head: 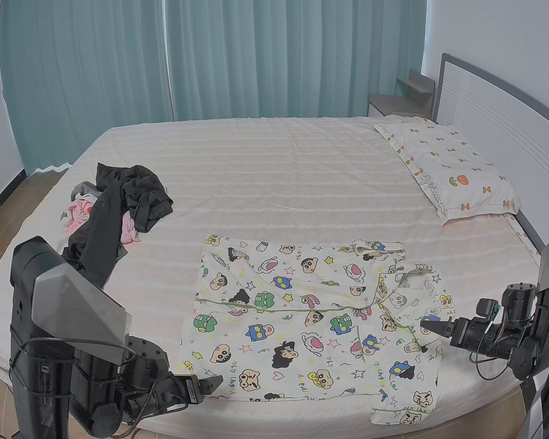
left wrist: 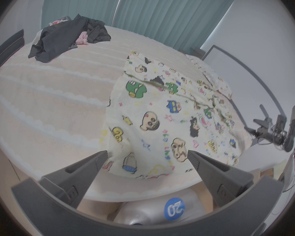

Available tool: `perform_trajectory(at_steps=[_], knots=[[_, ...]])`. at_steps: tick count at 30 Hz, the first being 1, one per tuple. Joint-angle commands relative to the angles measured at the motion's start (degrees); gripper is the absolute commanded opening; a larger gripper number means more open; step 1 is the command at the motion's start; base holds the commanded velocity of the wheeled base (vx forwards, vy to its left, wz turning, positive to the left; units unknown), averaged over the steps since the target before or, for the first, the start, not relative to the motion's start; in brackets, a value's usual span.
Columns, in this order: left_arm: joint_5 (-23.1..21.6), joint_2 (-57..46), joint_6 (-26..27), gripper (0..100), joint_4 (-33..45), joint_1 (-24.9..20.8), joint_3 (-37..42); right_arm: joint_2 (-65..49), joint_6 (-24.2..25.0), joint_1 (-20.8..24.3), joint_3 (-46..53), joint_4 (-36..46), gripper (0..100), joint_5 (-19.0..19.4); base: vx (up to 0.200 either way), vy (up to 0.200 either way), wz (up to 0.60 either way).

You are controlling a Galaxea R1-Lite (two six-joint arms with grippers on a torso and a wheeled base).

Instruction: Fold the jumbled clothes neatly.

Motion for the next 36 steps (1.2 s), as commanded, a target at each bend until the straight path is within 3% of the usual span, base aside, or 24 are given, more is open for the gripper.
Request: perform_trajectory(at_steps=[1,28,29,36], knots=[[0.69,3.09,0.14,100,-1.07,0.04,-0.15,0.29,0.08,0.08,0.12,-1.05,100,0.12,0.0,0.0,0.0],[1.84,3.09,-0.47,100,-1.07,0.74,-3.22,0.29,-0.01,0.78,0.38,-1.05,100,0.12,0.0,0.0,0.0],[1.92,3.09,-0.47,0,-1.07,0.74,-3.22,0.29,0.08,0.7,0.38,-1.05,100,0.12,0.0,0.0,0.0],[2.1,3.01,-0.56,0,-1.07,1.0,-2.26,0.38,0.08,0.78,0.38,-1.05,100,0.12,0.0,0.0,0.0]])
